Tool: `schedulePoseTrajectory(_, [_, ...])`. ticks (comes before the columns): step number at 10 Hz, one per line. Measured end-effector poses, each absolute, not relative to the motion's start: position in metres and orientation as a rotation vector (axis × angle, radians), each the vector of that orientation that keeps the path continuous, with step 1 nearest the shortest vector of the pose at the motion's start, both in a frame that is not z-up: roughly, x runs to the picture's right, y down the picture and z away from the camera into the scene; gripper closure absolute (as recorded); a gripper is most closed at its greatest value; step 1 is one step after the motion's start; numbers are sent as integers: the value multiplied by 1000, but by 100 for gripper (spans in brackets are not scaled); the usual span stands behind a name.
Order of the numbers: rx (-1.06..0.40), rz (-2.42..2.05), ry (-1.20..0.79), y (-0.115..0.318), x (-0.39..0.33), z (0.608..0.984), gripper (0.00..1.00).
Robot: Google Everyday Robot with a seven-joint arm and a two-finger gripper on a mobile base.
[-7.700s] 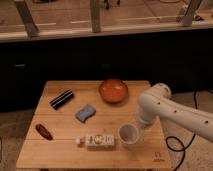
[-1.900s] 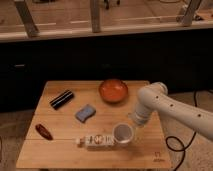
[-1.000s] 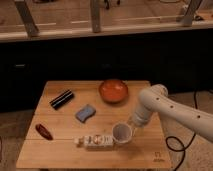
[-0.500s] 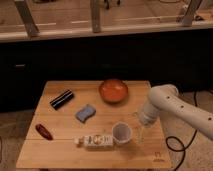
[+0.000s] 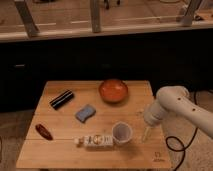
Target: Place the ceramic cup in the ceramic bowl
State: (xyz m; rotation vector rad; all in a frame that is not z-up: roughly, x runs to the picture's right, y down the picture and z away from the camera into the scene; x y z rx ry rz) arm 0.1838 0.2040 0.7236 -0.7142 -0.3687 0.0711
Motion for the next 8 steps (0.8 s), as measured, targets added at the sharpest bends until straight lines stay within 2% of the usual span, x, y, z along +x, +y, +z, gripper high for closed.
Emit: schedulePoseTrajectory(8, [-651,23,-467,211,185,675,20])
